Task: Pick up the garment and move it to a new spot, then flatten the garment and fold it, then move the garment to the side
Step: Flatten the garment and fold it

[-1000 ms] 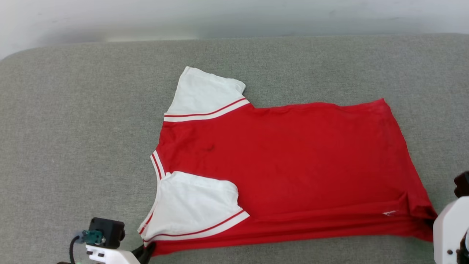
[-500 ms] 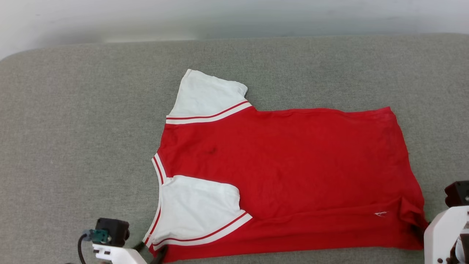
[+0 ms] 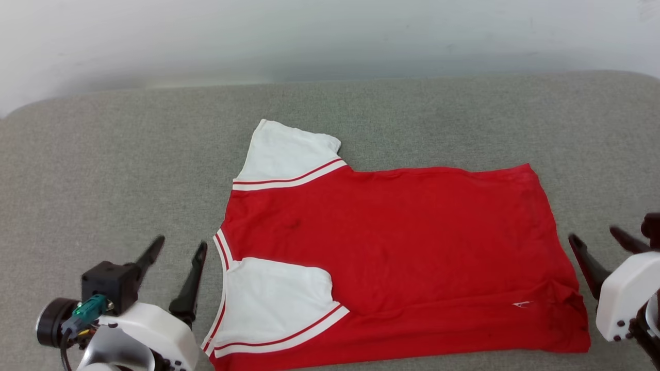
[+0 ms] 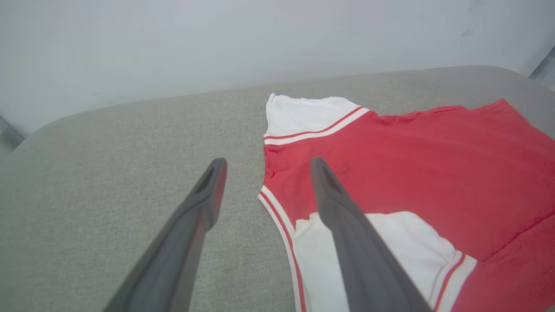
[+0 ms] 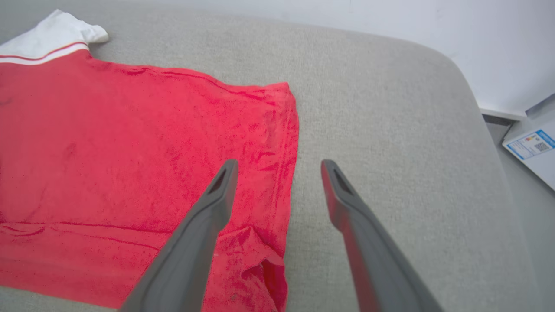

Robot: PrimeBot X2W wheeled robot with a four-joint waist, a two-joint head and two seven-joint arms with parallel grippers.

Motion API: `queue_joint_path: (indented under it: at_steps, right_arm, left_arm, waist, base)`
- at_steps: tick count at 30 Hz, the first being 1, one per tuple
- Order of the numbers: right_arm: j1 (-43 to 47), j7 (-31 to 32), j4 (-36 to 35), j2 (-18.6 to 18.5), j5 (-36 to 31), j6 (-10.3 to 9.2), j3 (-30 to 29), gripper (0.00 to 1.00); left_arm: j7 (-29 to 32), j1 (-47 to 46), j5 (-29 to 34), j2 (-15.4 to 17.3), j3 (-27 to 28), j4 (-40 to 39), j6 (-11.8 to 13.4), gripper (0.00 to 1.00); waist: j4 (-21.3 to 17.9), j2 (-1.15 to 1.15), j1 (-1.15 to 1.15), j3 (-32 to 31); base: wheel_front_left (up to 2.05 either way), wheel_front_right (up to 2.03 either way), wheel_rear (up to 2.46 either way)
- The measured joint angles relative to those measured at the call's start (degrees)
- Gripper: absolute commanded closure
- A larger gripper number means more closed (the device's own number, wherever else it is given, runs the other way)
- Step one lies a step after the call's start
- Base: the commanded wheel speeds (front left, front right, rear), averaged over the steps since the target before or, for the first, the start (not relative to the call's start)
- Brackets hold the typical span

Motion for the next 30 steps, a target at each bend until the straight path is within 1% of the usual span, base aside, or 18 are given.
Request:
queue_joint_path:
  at_steps: [2,3,4,6,11,15,18,20,22,25,26,27,28,29,30]
  right_arm:
    - [-1.1,-3.6,-0.6,-0.5,-0.3,0.02,0.9,0.00]
    - [-2.2,-7.4,-0.8,-0.2,-0.6,0.01,0.3,0.00]
    - [-2.2,-7.4,-0.8,-0.2,-0.6,0.01,0.3,0.00]
    - [-3.2,-11.1,-1.2,0.2,-1.2,0.00,0.2,0.00]
    - [-3.8,-18.9,-2.2,2.6,-1.4,0.00,0.4,0.00]
    - [-3.7,-23.7,-3.0,5.0,-1.6,0.00,0.3,0.00]
    - [-3.7,-26.1,-3.7,6.7,-1.8,0.00,0.1,0.00]
    - [-3.7,-27.5,-4.3,8.0,-2.1,0.00,0.0,0.00]
    - [-3.7,-28.7,-4.5,9.1,-2.2,0.00,0.1,0.00]
    - [-3.7,-30.0,-4.6,10.1,-2.6,0.00,0.2,0.00]
    - [-3.7,-30.9,-4.8,10.7,-2.8,0.00,0.5,0.00]
    - [-3.8,-31.2,-4.8,10.9,-3.0,0.00,0.5,0.00]
    - [-3.8,-31.2,-4.8,10.9,-3.0,0.00,0.5,0.00]
    - [-3.9,-31.8,-4.9,11.4,-3.1,0.00,0.7,0.00]
    - [-4.1,-32.1,-4.9,11.6,-3.1,0.00,0.8,0.00]
  left_arm:
    - [-3.6,-1.0,2.5,0.0,0.2,0.0,0.3,0.00]
    - [-6.9,-1.4,4.0,-0.6,0.4,0.0,0.4,0.00]
    - [-6.9,-1.4,4.0,-0.6,0.4,0.0,0.4,0.00]
    - [-9.4,-1.7,5.4,-0.9,0.4,0.2,0.5,0.00]
    - [-14.3,-2.4,5.2,-3.7,1.8,0.8,0.8,0.00]
    - [-15.7,-2.4,3.0,-6.1,2.9,2.1,-0.9,0.00]
    - [-16.2,-2.7,2.6,-7.4,4.1,2.8,-2.0,0.00]
    - [-16.4,-3.5,2.7,-8.0,5.0,2.8,-2.5,0.00]
    - [-16.5,-4.4,2.8,-8.3,5.3,2.9,-4.0,0.00]
    - [-16.5,-6.0,3.4,-7.8,5.2,3.9,-5.8,0.00]
    - [-16.1,-8.3,3.8,-6.8,5.3,4.5,-6.7,0.00]
    - [-15.2,-9.6,3.9,-6.1,5.4,4.9,-6.8,0.00]
    - [-15.2,-9.6,3.9,-6.1,5.4,4.9,-6.8,0.00]
    - [-12.3,-12.6,4.6,-4.3,4.8,5.9,-8.0,0.00]
    - [-10.6,-14.3,4.9,-3.4,4.4,6.2,-8.8,0.00]
  waist:
    - [-0.3,0.00,0.00,-0.6]
    - [-0.7,0.00,0.00,-1.0]
    - [-0.7,0.00,0.00,-1.0]
    - [-1.0,0.00,0.00,-1.4]
    - [-1.4,0.00,0.00,-1.8]
    - [-1.6,0.00,0.00,-1.7]
    - [-1.9,0.00,0.00,-1.5]
    - [-2.2,0.00,0.00,-1.1]
    - [-2.7,0.00,0.00,-0.6]
    - [-3.5,0.00,0.00,0.3]
    - [-4.1,0.00,0.00,1.1]
    - [-4.4,0.00,0.00,1.5]
    - [-4.4,0.00,0.00,1.5]
    - [-5.2,0.00,0.00,2.5]
    - [-5.6,0.00,0.00,3.1]
  base:
    - [0.00,0.00,0.00]
    - [0.00,0.00,0.00]
    - [0.00,0.00,0.00]
    - [0.00,0.00,0.00]
    - [0.00,0.00,0.00]
    - [0.00,0.00,0.00]
    - [0.00,0.00,0.00]
    - [0.00,0.00,0.00]
    - [0.00,0.00,0.00]
    - [0.00,0.00,0.00]
    - [0.00,0.00,0.00]
    - [0.00,0.00,0.00]
    - [0.00,0.00,0.00]
    - [0.00,0.00,0.00]
    - [0.00,0.00,0.00]
